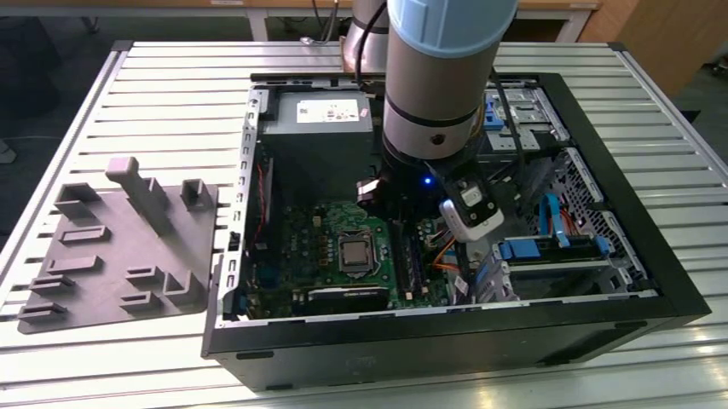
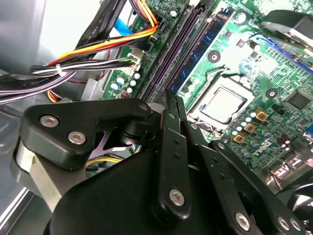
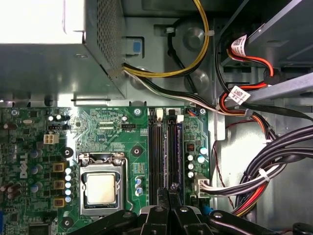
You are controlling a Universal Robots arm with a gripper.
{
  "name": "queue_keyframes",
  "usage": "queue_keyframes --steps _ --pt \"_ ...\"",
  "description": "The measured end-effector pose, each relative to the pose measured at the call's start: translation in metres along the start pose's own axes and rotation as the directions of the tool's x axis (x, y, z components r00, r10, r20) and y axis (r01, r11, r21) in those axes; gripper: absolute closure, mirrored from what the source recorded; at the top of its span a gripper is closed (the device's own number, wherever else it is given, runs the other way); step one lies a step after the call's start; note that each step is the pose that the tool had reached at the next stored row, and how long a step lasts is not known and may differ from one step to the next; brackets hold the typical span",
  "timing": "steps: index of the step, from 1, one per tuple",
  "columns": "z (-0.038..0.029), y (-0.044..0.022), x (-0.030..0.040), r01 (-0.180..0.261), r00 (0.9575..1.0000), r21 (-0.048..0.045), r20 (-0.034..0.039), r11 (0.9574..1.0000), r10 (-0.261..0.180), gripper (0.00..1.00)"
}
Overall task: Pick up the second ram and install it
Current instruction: 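Insert the second ram into the second slot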
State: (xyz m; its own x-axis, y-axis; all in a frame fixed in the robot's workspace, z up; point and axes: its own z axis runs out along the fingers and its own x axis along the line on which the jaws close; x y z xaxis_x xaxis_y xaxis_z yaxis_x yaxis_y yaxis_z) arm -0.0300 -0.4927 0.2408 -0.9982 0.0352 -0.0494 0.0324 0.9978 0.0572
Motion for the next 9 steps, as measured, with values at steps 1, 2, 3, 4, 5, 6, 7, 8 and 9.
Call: queue_keyframes --steps 1,2,3,4,5,6,7,8,9 --pt "0.0002 0.0001 0.0002 0.000 1.0000 0.0000 0.0000 1.0000 0.000 0.88" --pt "0.0003 0.0002 0.0003 0.000 1.0000 0.0001 0.0000 1.0000 0.000 0.88" --pt "0.0005 0.0003 0.0004 0.000 1.0000 0.0002 0.0000 1.0000 0.000 0.88" --pt "0.0007 0.0004 0.0006 0.000 1.0000 0.0002 0.0000 1.0000 0.000 0.88" --pt "0.0009 0.0005 0.0008 0.000 1.0000 0.0001 0.0000 1.0000 0.000 0.88" --pt "0.0011 0.0006 0.0008 0.000 1.0000 0.0001 0.0000 1.0000 0.000 0.88" --pt "0.0013 0.0007 0.0009 0.000 1.0000 0.0000 0.0000 1.0000 0.000 0.88" --pt "0.0015 0.0009 0.0010 0.000 1.0000 -0.0001 0.0000 1.0000 0.000 0.88" --pt "0.0017 0.0010 0.0010 0.000 1.0000 -0.0001 0.0001 1.0000 0.000 0.88"
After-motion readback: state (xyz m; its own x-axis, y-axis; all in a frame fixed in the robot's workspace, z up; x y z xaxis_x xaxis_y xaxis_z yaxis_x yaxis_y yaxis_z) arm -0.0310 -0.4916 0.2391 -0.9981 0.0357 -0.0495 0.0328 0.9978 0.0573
